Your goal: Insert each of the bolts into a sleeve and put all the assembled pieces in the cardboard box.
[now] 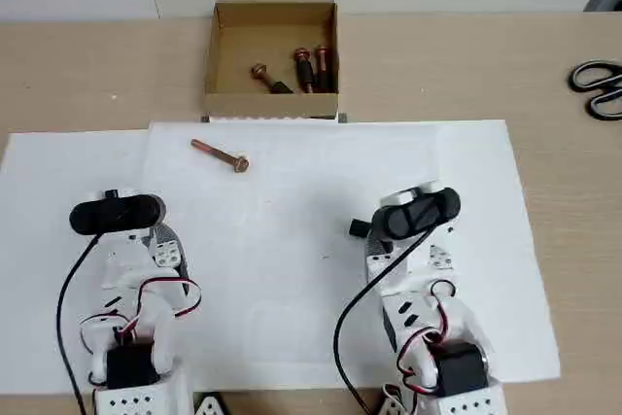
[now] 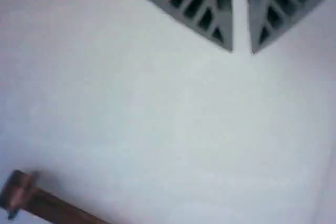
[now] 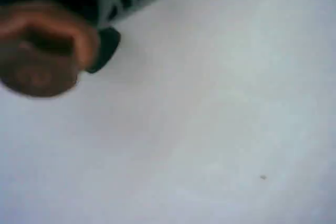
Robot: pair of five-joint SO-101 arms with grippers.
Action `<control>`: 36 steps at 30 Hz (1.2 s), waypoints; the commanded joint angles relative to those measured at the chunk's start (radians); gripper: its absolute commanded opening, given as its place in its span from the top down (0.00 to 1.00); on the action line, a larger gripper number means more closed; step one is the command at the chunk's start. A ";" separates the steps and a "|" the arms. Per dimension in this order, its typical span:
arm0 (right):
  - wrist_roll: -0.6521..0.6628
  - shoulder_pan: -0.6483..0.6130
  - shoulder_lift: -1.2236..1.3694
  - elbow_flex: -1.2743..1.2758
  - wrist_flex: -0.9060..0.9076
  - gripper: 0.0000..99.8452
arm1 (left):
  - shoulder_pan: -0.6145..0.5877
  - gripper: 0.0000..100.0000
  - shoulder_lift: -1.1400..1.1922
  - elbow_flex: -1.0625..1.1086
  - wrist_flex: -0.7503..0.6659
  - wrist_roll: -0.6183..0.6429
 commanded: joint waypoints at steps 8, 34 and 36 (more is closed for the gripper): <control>-0.009 -0.025 0.309 -0.282 -0.127 1.00 | 0.052 0.99 -0.006 -0.005 -0.025 -0.018; -0.015 -0.031 1.859 -1.465 -0.593 1.00 | 0.068 0.99 -0.006 -0.005 -0.025 -0.040; -0.015 -0.044 1.945 -1.564 -0.593 1.00 | 0.068 0.99 -0.006 -0.005 -0.025 -0.040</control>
